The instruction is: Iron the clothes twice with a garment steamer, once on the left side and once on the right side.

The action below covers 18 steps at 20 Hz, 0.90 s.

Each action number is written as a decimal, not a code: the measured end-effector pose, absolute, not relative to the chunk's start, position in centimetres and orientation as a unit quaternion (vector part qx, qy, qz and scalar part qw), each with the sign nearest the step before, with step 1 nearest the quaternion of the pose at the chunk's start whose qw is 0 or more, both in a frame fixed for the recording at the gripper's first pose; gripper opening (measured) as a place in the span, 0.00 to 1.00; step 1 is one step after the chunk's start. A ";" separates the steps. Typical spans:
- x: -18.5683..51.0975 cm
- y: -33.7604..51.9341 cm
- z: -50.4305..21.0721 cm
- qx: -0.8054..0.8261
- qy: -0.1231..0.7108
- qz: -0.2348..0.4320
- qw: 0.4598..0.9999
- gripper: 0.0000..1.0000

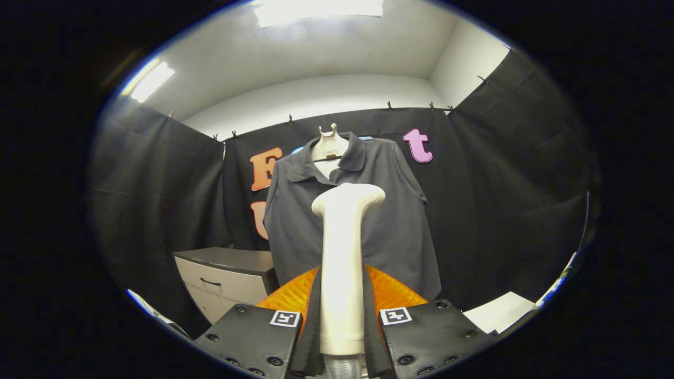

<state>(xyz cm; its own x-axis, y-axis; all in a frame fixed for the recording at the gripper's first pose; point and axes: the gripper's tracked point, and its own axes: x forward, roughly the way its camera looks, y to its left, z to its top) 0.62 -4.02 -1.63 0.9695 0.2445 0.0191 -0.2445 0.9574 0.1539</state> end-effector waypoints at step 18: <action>-0.5 -4.1 2.2 0.087 -0.051 0.144 0.984 0.41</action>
